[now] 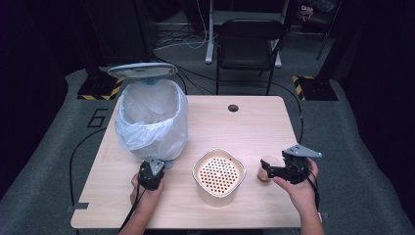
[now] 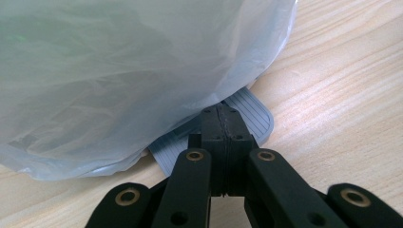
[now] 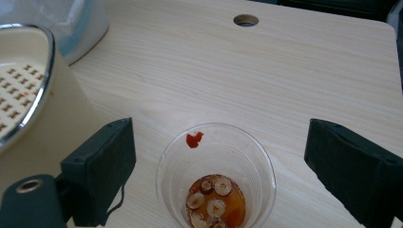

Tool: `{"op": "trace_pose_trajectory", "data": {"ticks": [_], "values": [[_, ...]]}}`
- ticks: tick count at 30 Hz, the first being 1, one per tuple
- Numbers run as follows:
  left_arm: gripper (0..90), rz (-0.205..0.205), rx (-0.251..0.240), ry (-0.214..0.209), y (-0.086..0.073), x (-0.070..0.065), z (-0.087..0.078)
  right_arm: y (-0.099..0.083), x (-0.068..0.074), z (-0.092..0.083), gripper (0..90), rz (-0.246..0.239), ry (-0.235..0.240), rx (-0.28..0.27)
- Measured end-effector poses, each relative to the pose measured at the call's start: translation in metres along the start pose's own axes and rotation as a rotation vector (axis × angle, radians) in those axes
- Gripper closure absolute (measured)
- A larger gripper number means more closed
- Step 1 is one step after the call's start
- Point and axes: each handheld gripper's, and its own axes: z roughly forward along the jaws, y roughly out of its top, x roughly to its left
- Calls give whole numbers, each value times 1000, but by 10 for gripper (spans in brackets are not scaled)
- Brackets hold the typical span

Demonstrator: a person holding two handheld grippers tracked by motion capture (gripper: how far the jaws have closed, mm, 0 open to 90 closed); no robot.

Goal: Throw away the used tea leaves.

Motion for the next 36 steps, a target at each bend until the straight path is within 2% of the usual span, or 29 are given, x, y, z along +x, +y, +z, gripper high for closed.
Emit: {"op": "trace_pose_trajectory", "data": {"ticks": [7,17,21,25,27,28,36], "values": [[898,0,1,-1,0,0,0,-13,-1,13,56,-8,7,44],[898,-5,0,-5,0,0,0,-26,2,32,75,-63,-12,62],[897,-7,0,-5,0,0,0,-33,3,42,136,-71,-9,87],[898,-8,0,-5,0,0,0,-36,3,46,154,-95,-10,107],[898,-7,-5,0,0,0,0,-36,3,47,217,-115,-2,102],[897,-9,-6,0,0,0,0,-36,4,47,232,-107,3,101],[897,-9,-6,0,0,0,0,-34,4,44,283,-111,17,81]]}}
